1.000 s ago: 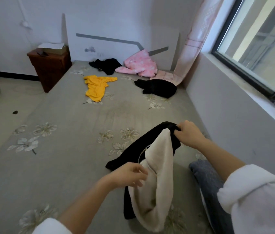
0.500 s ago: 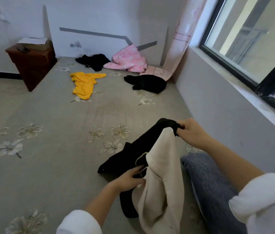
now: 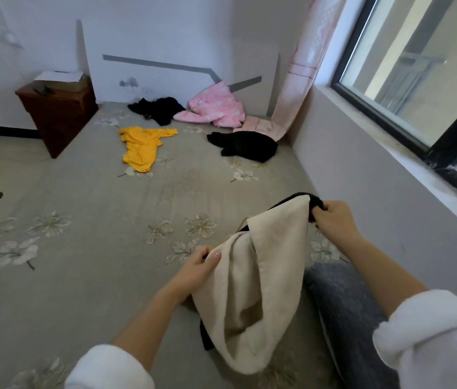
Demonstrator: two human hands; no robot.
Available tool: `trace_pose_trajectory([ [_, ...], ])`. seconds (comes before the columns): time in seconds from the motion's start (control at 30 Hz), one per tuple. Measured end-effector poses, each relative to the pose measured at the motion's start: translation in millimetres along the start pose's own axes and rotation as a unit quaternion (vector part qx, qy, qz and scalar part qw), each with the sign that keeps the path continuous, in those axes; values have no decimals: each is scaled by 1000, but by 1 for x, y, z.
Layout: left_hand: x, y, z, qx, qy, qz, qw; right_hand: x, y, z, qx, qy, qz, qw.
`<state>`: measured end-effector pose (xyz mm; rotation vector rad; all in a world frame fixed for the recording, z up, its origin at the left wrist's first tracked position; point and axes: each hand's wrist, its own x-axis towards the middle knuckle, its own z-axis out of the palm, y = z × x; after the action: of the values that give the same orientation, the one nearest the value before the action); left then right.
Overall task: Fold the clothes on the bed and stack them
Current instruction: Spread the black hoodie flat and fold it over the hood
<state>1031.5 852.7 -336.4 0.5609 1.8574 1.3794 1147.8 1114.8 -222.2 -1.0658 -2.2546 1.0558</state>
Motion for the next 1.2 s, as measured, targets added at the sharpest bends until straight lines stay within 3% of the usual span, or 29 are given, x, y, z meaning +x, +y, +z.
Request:
trace_pose_trajectory([
  [0.1,-1,37,-43,17,-31,35,999,4,-2,1,-7,35,-5,999],
  [0.27,-21,104,-93,35,-154,47,986,14,-38,-13,-19,77,-123,989],
  [0.37,-31,147,-125,20,-213,14,977,25,-61,-26,-34,128,-181,974],
  [0.47,-36,181,-149,130,-219,-51,966,34,-72,-26,-68,156,-220,961],
  [0.6,-27,211,-162,224,-98,-102,964,47,-71,-8,-78,135,-221,963],
  [0.73,-7,238,-183,288,-6,-89,954,71,-72,8,-134,124,-207,961],
  [0.83,21,245,-191,425,73,-55,901,95,-78,22,-183,68,-184,963],
  [0.93,54,236,-187,514,170,-3,841,118,-96,43,-49,-35,-53,997],
  [1.0,71,229,-185,437,258,37,861,131,-111,55,110,-81,43,990],
  [1.03,78,226,-186,372,294,55,879,138,-117,61,148,-75,46,985],
  [1.1,90,223,-191,262,349,87,895,151,-127,65,111,-25,-30,993],
  [1.2,96,222,-207,188,417,121,881,155,-139,61,34,42,-172,984],
])
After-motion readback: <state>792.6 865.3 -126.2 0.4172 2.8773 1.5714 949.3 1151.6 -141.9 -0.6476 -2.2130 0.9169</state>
